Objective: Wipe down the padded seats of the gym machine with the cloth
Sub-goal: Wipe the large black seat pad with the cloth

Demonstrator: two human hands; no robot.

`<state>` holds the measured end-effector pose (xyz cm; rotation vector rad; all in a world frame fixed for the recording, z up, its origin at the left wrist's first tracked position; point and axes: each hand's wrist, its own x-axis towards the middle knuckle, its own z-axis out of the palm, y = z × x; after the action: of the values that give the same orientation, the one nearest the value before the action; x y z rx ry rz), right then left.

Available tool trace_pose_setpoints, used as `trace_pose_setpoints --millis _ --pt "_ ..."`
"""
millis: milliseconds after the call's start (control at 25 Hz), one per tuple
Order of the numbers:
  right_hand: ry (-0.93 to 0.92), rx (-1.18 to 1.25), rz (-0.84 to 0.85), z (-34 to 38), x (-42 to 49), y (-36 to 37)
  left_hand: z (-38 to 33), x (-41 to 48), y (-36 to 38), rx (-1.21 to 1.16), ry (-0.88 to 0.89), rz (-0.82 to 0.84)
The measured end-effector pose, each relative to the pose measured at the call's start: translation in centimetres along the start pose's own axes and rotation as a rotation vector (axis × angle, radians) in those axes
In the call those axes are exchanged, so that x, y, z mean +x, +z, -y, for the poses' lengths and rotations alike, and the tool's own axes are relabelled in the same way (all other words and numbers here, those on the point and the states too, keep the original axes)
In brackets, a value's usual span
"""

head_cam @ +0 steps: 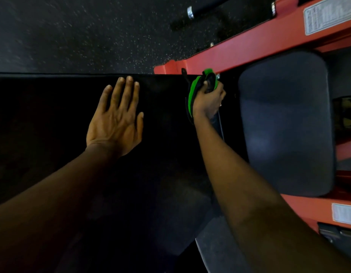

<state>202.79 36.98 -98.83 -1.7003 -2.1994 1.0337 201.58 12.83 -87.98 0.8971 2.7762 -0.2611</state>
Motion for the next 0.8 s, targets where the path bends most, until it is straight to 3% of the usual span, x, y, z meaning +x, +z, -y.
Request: trace_pose_setpoints --millis 120,280,560,680,800 --pt "-0.074 0.051 0.04 -1.2 -4.6 -2.0 0.0 0.0 -0.2 0.0 -0.002 0.016" --pt "-0.266 0.035 0.221 -5.4 -14.1 -6.1 0.0 -0.1 -0.3 -0.003 -0.021 0.016" --pt "-0.126 -0.027 0.08 -2.6 -1.5 -1.4 -0.5 0.0 -1.2 -0.077 -0.019 0.009" --pt "-0.161 -0.029 0.068 -3.4 -0.5 -1.2 -3.9 2.4 -0.3 -0.163 0.147 -0.051" --pt "-0.152 0.027 0.112 -4.7 -2.7 -2.6 -7.3 4.1 1.2 -0.103 0.205 0.046"
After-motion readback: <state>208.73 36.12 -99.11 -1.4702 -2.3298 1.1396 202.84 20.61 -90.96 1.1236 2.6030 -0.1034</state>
